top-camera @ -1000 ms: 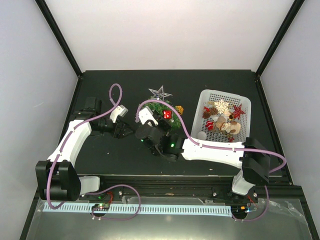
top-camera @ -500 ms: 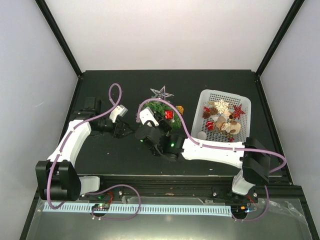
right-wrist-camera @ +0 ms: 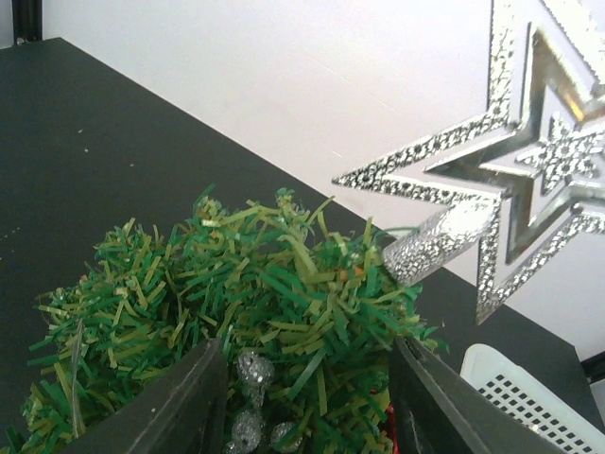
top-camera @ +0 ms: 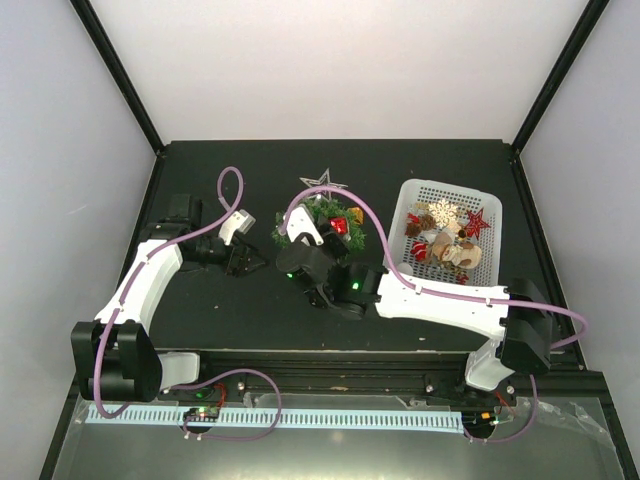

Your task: Decorate the small christmas tree

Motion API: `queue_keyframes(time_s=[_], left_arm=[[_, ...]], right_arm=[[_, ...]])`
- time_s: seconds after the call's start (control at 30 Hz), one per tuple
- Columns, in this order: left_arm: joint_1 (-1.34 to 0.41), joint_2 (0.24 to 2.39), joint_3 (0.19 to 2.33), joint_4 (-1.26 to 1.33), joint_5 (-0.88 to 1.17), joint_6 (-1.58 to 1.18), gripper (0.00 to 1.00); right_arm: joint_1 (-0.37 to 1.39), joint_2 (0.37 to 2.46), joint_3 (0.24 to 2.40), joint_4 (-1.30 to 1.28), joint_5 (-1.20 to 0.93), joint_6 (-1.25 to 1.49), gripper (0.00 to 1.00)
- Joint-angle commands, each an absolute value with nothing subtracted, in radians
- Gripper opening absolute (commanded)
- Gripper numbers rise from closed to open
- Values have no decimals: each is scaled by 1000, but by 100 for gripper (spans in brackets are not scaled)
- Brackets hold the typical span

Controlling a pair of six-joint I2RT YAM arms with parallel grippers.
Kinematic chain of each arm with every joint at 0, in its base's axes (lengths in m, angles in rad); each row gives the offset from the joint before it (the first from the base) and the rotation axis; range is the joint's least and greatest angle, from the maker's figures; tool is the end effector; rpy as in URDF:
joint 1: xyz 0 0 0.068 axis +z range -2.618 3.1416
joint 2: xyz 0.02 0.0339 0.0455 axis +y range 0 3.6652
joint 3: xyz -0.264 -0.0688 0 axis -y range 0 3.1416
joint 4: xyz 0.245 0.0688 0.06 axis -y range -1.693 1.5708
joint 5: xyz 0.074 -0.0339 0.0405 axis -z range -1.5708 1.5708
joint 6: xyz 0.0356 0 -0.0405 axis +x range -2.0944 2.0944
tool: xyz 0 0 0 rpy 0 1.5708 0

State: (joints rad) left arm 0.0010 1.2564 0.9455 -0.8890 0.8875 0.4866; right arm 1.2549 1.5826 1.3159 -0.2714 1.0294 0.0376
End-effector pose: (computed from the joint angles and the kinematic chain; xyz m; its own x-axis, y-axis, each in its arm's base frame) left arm 0.2250 -0.0274 0.2568 -0.6927 0.2945 -0.6584 0.6837 0.5588 -0.4694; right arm 0.1392 0.3275 0.3235 -0.1689 -0.4545 -0.8746 -0.2550 0.8773 -0.4066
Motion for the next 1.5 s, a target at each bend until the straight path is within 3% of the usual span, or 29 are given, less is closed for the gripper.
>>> queue_keyframes(time_s=[0.0, 0.53, 0.7, 1.1, 1.2, 1.37, 1.47], left_arm=[[10, 1255, 950, -880, 910, 493, 69], [12, 1252, 950, -877, 910, 494, 69], [14, 1250, 948, -877, 908, 494, 69], [20, 1246, 947, -879, 913, 497, 69], [22, 1246, 949, -879, 914, 497, 69], [25, 1249, 949, -882, 917, 500, 69], [33, 1248, 950, -886, 922, 505, 69]], right_arm=[[1266, 1554, 1349, -285, 1040, 68, 50], [1311, 1509, 1379, -386, 1010, 157, 63], [1338, 1483, 1415, -442, 958, 225, 75], [1366, 1366, 1430, -570, 946, 384, 80], [1367, 1326, 1405, -580, 961, 418, 78], [1362, 1268, 1371, -645, 1067, 503, 53], [1301, 1269, 1407, -815, 1087, 661, 45]])
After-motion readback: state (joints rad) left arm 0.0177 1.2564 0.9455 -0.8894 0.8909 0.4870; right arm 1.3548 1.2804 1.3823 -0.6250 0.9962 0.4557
